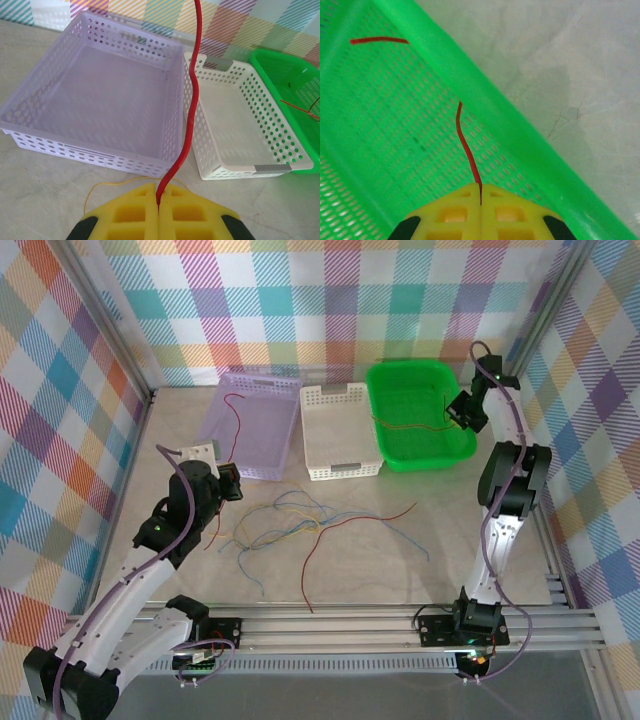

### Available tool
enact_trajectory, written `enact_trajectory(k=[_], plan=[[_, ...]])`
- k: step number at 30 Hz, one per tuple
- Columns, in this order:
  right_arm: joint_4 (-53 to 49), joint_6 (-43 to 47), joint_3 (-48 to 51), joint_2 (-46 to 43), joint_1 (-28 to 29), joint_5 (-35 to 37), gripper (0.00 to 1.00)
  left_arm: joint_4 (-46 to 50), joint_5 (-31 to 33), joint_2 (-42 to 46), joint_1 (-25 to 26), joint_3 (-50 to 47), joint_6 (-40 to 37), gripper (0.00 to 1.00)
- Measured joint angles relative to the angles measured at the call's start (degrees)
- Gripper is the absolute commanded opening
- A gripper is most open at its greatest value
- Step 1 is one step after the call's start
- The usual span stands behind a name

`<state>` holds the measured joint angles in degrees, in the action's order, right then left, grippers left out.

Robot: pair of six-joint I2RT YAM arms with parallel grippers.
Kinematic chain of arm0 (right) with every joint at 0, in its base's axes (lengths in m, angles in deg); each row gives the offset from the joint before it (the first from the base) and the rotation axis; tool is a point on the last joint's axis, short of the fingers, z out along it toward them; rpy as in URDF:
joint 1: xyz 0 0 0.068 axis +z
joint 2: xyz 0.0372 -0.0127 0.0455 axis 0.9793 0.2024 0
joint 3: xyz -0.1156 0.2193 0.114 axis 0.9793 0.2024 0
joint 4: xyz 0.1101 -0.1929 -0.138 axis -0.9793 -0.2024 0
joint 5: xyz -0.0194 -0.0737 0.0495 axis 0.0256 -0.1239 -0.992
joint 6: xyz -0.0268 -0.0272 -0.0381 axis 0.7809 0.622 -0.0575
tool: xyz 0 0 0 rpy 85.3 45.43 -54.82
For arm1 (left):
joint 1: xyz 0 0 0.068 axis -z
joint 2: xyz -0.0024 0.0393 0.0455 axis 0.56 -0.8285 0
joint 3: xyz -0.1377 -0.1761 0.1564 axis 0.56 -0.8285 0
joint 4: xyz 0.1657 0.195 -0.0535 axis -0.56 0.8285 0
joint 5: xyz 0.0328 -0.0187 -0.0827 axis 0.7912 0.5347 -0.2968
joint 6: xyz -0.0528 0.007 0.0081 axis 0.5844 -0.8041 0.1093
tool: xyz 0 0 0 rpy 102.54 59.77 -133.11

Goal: Untangle the cables

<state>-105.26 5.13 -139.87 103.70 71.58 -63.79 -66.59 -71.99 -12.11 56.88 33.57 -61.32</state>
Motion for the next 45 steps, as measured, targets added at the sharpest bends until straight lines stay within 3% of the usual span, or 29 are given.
enact_trajectory(k=[11, 17, 23, 33, 39, 45], plan=[[-2.51, 0.07, -0.39, 3.34, 0.07, 0.81, 0.0, 0.0, -0.5, -1.66, 0.02, 0.02, -0.02, 0.0], [-2.1, 0.39, -1.92, 3.32, 0.46, -0.46, 0.37, 0.02, -1.01, -1.88, 0.02, 0.07, -0.04, 0.0], [-0.2, 0.63, -0.13, 1.73, 0.98, -2.05, 0.46, 0.04, -1.42, -2.14, 0.31, 0.09, -0.07, 0.0], [5.6, 0.48, 5.84, -10.23, 4.85, -4.48, 0.54, 0.22, -2.36, -2.95, 0.42, 0.28, -0.74, 0.0], [9.7, 0.63, 14.58, -21.88, 7.91, -4.57, 0.72, 0.44, -3.5, -3.82, 1.18, 1.22, -1.53, 0.0], [14.97, 1.09, 28.76, -39.08, 9.38, -3.93, 1.0, 1.79, -4.09, -4.0, 3.1, 2.36, -2.8, 0.0]])
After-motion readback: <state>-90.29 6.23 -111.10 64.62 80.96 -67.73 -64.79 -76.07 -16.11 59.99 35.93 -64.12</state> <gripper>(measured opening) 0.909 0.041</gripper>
